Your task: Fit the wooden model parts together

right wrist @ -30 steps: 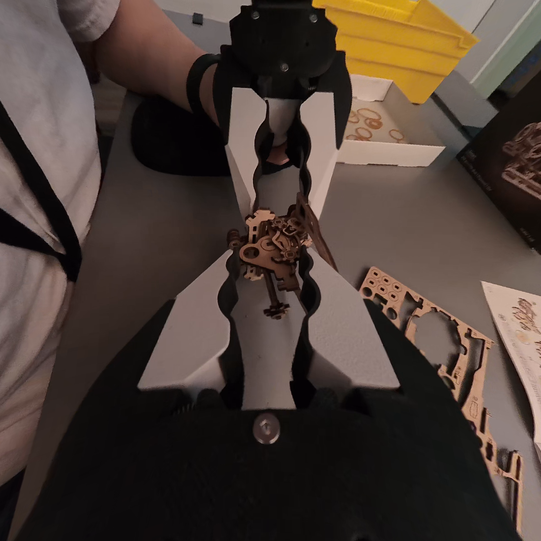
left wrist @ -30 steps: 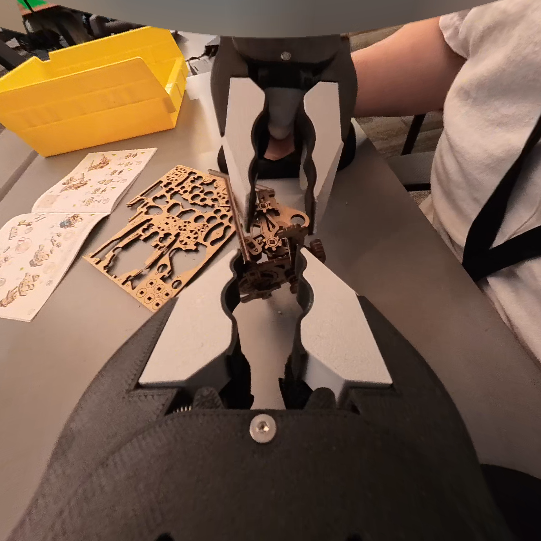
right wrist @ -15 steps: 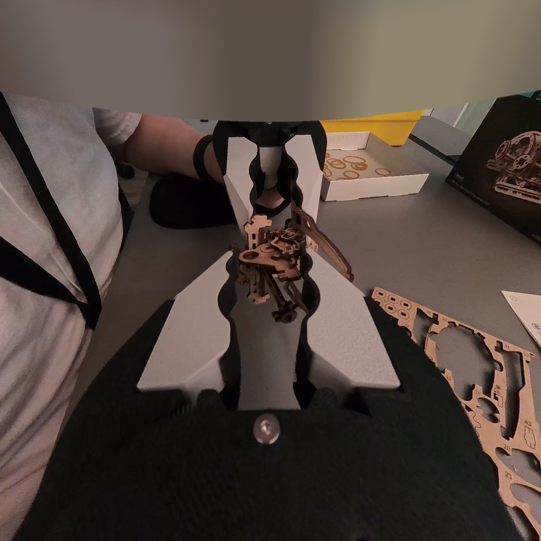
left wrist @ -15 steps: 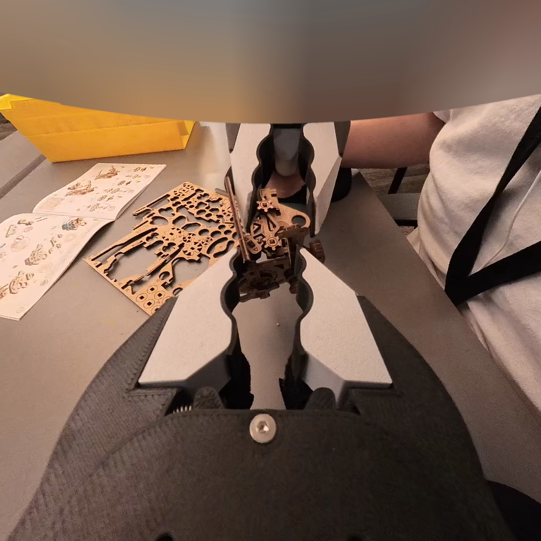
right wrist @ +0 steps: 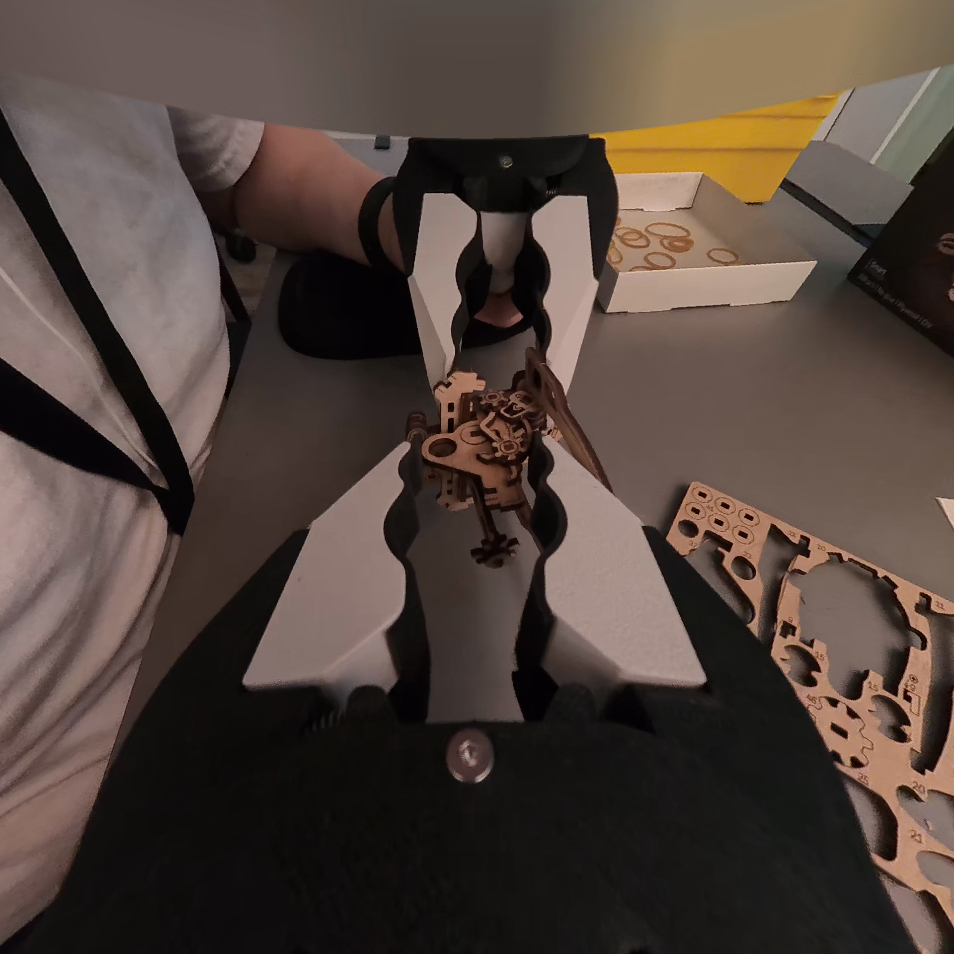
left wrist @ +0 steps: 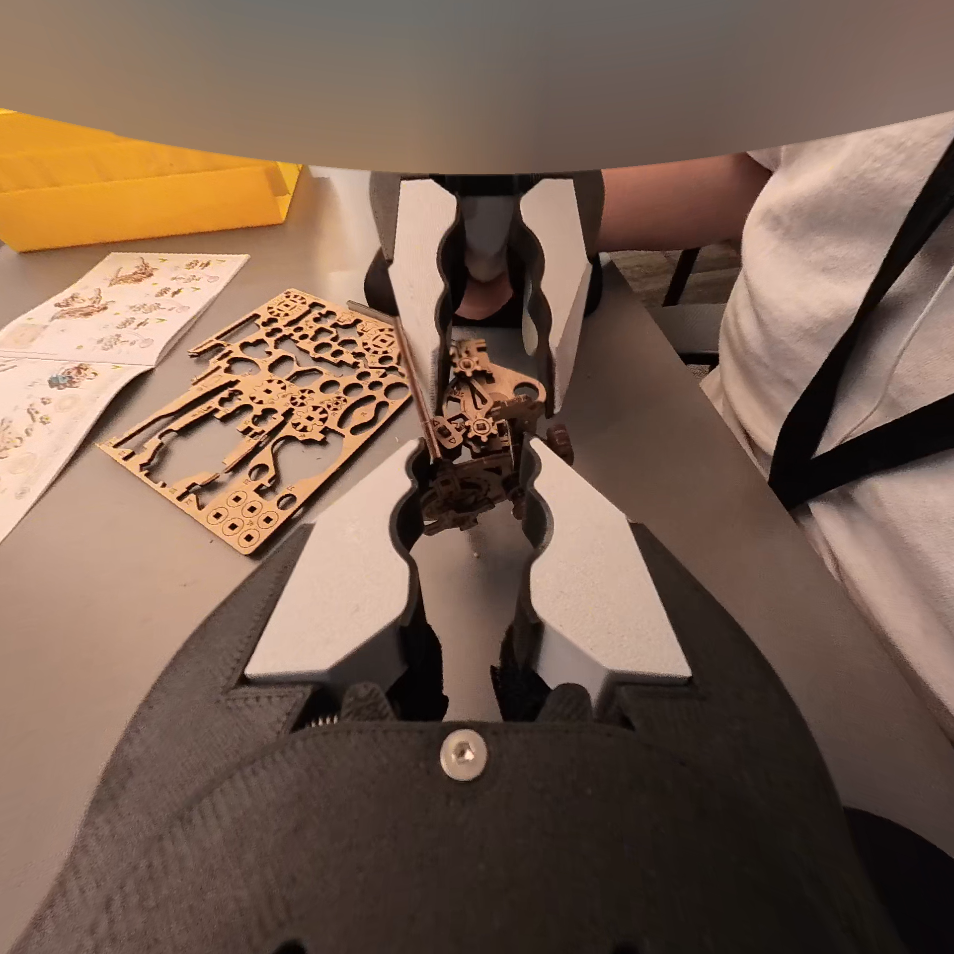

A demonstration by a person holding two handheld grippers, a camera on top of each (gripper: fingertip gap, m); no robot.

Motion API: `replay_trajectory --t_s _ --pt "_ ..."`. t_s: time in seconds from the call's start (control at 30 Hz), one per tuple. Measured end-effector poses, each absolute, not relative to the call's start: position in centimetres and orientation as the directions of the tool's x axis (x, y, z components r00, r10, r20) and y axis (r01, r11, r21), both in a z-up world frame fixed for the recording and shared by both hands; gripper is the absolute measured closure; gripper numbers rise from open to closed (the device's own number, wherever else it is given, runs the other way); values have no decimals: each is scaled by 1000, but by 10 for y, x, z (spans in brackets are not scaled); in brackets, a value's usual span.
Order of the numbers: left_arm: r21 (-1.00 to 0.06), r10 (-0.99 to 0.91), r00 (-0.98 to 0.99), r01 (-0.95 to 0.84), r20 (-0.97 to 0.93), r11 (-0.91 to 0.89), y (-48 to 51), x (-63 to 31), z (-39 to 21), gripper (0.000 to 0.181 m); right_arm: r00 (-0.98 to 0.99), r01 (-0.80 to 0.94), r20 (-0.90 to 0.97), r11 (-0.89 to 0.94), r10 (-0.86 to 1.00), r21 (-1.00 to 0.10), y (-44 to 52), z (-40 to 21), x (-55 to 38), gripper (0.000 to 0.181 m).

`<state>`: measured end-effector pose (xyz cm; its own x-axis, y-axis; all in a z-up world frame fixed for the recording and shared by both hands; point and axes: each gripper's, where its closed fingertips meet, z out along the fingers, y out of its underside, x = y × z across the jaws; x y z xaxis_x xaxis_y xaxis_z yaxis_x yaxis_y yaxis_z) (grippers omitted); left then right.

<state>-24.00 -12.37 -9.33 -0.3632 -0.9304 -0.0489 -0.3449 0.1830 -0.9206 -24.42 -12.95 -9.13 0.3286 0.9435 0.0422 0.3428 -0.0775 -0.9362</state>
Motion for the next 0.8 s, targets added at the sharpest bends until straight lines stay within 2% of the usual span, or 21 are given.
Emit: replay_trajectory --t_s 0.13,0.4,0.63,0.8 --pt "-920 -931 -359 -343 -59 191 -123 -239 -93 149 332 340 42 -78 942 -937 -130 -90 -243 141" --pt "-923 -944 -326 -346 -51 169 -115 -240 -91 149 466 310 60 -99 883 -946 -123 -90 -244 141" --pt "-911 -929 -367 -365 -50 193 -122 -241 -97 149 350 377 45 -96 936 -921 -129 -96 -245 141" --pt "-909 -932 -360 -373 -44 187 -121 -240 -97 149 397 340 21 -126 918 -932 -127 -97 -244 141"
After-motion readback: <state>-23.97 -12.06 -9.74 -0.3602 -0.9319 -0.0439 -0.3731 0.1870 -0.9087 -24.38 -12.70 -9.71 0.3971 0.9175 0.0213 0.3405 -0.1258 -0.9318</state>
